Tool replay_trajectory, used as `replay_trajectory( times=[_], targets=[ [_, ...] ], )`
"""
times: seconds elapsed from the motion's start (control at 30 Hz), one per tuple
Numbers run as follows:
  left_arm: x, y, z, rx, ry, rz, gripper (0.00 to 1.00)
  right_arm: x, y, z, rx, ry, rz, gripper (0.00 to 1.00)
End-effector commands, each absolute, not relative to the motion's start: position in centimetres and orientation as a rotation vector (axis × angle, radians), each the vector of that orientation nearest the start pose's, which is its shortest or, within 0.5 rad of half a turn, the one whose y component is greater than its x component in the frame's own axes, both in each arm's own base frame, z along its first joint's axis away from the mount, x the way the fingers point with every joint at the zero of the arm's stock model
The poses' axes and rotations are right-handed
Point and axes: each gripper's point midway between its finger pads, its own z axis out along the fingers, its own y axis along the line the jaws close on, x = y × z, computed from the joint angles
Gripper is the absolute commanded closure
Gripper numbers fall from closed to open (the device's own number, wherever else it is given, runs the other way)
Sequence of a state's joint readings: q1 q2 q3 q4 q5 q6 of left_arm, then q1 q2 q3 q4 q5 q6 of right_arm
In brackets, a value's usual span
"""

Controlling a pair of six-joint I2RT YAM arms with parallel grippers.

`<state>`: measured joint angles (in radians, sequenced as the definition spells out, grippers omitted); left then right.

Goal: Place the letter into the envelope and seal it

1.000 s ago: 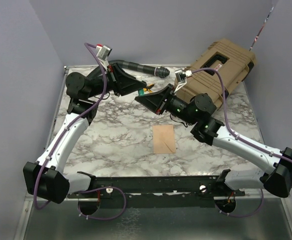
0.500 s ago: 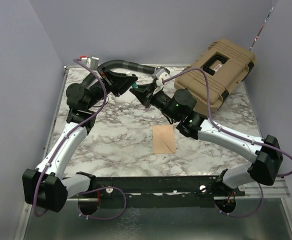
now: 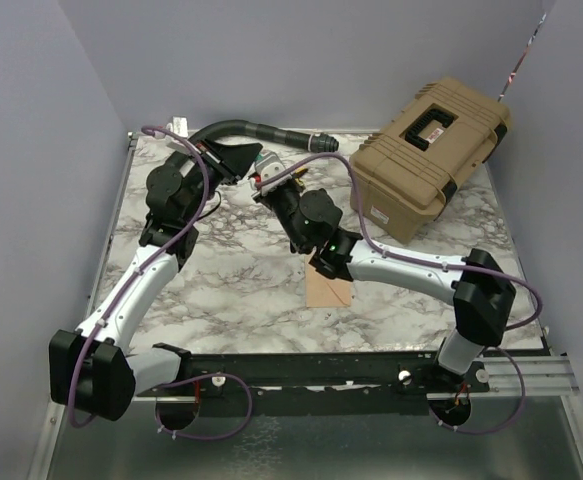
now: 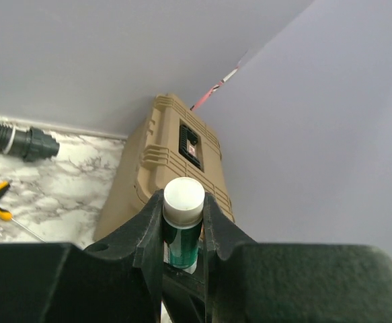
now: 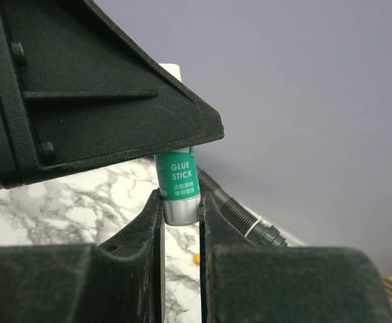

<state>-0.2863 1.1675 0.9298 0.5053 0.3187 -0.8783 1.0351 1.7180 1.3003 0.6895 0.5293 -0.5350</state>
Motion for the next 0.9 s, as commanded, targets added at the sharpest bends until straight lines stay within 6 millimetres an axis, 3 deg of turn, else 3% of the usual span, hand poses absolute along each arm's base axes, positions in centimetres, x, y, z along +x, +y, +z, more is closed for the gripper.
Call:
replay_trajectory(
  times=[0.0, 0.07, 0.2, 0.3, 0.6, 0.7, 0.87],
  targets=[
    [31.7, -22.2, 41.5, -0.082, 1.439, -1.444, 1.0, 37.4, 34.6, 36.3, -0.381, 1.377, 0.102, 0.99],
    [31.1, -22.3, 41.4, -0.042, 1.44, -1.437, 0.99, 35.6, 36.0, 37.1, -0.407, 1.407, 0.294, 0.99],
    [30.0, -22.2, 41.3, 0.028, 1.426, -1.408, 0.8, 32.1, 38.5, 38.2, -0.421, 1.472, 0.635, 0.99],
    [29.0, -22.3, 41.6, 0.094, 1.409, -1.392, 0.74, 30.4, 39.5, 38.7, -0.397, 1.509, 0.817, 0.99],
    [27.6, -22.2, 41.8, 0.167, 1.386, -1.372, 0.37, 27.0, 40.2, 40.3, -0.335, 1.527, 1.126, 0.99],
    [27.5, -22.3, 41.5, 0.177, 1.389, -1.372, 0.35, 26.4, 40.1, 40.4, -0.337, 1.529, 1.165, 0.99],
    [27.6, -22.2, 41.6, 0.181, 1.383, -1.359, 0.43, 24.9, 40.3, 40.3, -0.42, 1.518, 1.214, 0.99]
  ],
)
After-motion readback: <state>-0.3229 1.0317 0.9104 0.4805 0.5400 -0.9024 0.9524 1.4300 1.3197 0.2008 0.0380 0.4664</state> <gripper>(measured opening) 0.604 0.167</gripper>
